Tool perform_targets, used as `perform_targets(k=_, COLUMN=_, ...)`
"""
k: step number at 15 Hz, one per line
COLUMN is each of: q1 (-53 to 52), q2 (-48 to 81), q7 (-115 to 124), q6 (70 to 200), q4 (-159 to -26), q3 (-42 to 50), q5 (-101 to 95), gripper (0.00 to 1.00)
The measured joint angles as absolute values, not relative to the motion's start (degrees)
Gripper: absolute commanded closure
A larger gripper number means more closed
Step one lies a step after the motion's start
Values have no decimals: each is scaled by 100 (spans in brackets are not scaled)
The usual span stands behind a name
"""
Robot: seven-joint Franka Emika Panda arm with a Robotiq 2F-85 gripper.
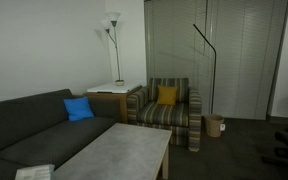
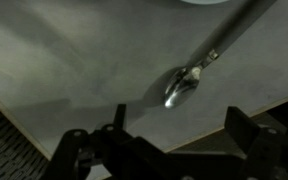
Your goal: Pick the spoon on the table and put it in the mug
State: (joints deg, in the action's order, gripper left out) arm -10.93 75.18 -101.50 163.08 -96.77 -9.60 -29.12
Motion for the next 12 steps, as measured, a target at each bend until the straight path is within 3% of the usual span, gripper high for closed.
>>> perform_targets(k=6, q1=-903, q2=8154, q7=-9719, q6=17286, q4=-9469, q3=-758, q5=-2888, gripper=0)
perform_targets(k=12, q1=-751, q2=8164, q7=-9214, q6=17406, q4=-9458, q3=-673, q5=-2879, gripper=0)
